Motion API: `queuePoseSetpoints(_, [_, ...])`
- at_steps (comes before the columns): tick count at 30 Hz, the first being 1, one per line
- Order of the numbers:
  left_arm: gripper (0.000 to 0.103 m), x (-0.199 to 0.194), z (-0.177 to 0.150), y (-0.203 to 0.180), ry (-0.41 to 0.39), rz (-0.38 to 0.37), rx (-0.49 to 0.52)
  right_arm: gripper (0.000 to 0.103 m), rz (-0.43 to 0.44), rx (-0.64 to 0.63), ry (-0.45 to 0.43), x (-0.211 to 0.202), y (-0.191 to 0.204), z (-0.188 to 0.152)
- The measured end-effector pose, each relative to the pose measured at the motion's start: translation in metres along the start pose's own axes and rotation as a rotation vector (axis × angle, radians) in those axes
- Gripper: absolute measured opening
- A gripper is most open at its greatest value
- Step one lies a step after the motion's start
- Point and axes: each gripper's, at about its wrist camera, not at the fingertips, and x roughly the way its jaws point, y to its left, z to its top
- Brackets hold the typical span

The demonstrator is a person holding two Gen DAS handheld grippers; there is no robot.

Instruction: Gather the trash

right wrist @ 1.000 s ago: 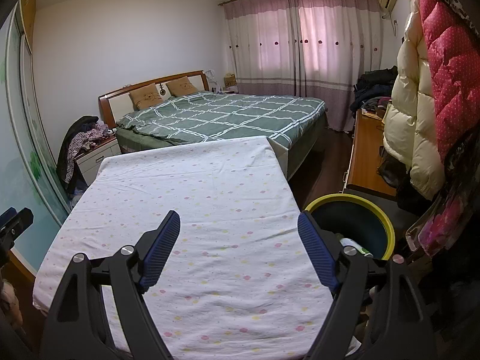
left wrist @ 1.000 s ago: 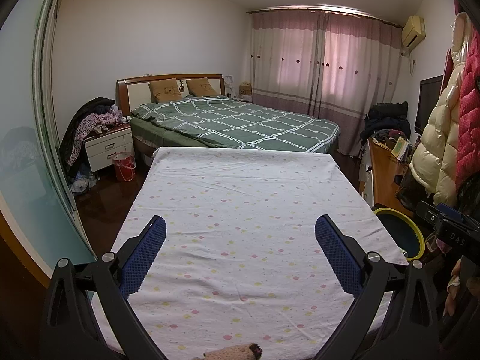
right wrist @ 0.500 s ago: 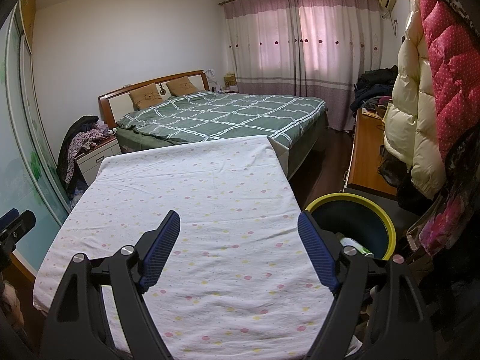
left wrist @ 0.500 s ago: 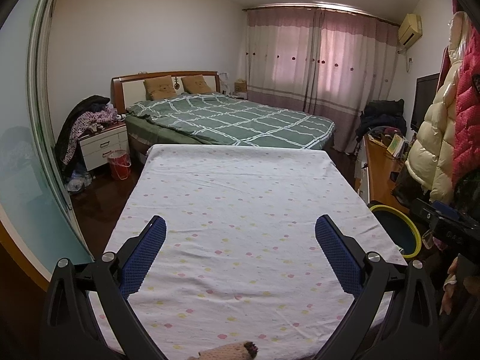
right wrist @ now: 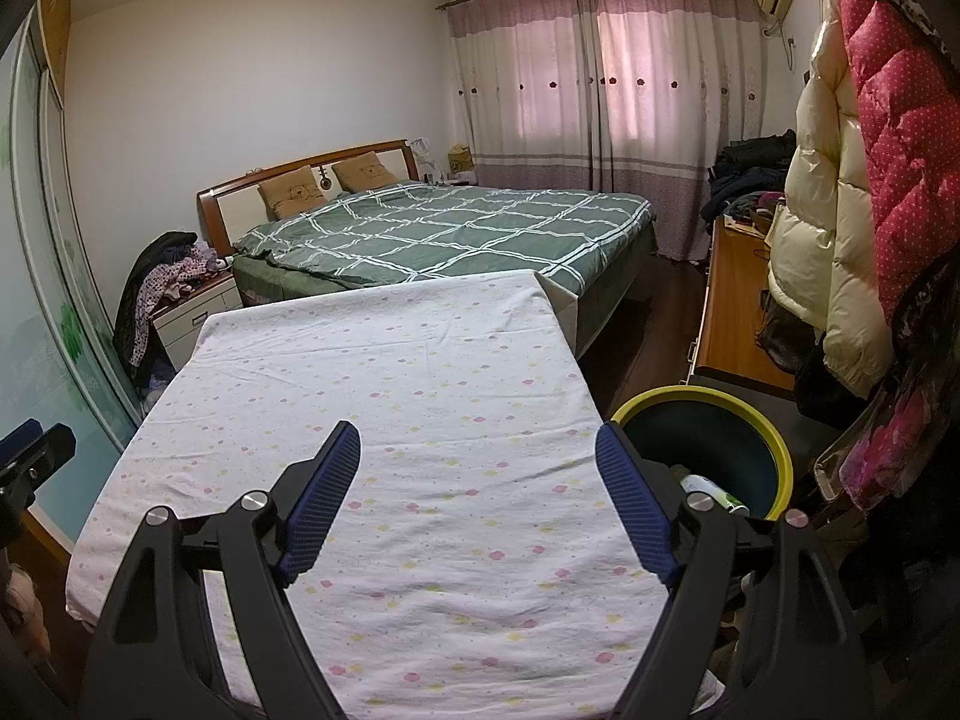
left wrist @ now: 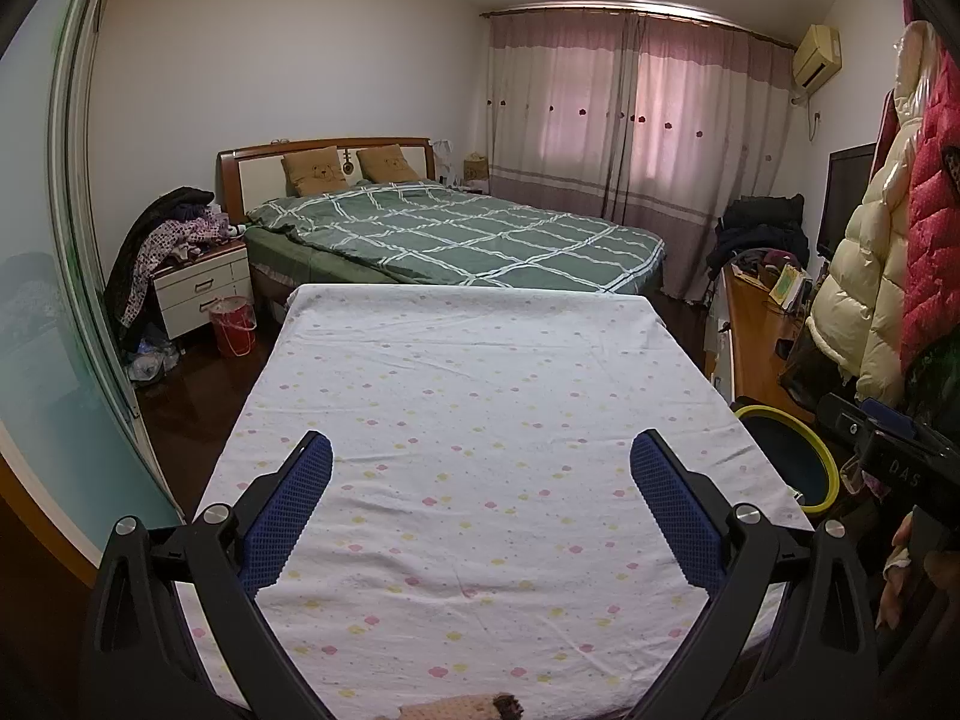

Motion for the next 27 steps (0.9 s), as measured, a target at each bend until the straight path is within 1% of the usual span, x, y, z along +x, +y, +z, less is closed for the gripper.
queuePoseSetpoints(22, [0.098, 0.003, 0.0, -0.002, 0.005, -0.002, 0.0, 0.076, 0.001, 0.001, 0.002, 0.0, 0.0, 0.001])
queuePoseSetpoints(27, [0.098, 0.014, 0.002, 0.001, 0.026, -0.029, -0.013, 0.077, 0.003, -0.013, 0.003, 0.006, 0.005, 0.001])
